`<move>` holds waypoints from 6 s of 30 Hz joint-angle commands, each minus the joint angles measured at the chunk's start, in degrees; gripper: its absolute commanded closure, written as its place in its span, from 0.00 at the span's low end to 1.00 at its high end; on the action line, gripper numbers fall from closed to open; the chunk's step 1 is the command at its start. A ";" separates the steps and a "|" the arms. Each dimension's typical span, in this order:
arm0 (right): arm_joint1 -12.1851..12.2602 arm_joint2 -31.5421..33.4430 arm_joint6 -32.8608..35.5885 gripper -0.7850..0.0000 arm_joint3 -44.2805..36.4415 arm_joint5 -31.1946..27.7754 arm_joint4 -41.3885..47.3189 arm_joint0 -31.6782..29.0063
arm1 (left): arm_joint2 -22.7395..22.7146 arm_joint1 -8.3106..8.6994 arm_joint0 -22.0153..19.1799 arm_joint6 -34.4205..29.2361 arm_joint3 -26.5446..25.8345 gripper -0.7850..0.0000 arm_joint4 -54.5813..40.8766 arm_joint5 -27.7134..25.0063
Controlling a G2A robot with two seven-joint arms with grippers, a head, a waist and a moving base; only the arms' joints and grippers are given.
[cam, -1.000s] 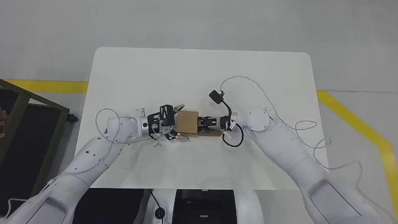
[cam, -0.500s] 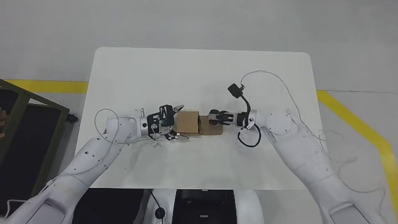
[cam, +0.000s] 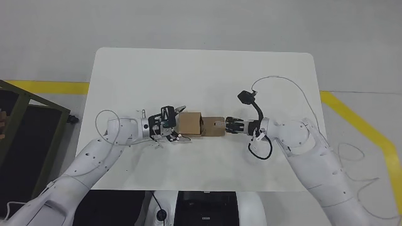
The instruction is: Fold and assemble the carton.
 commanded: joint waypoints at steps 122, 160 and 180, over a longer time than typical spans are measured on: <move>-2.95 -10.00 -1.20 0.61 11.24 -5.46 13.56 7.78 | -1.10 0.34 0.97 -1.21 -0.65 0.00 0.70 0.85; -4.42 -12.24 2.83 0.71 21.81 -13.19 24.85 11.46 | -0.83 0.38 0.94 -2.20 -0.72 0.00 1.59 0.44; -3.84 -11.59 1.08 0.75 18.56 -10.09 21.47 9.77 | -0.53 0.34 0.69 -2.70 -0.96 0.00 1.86 0.20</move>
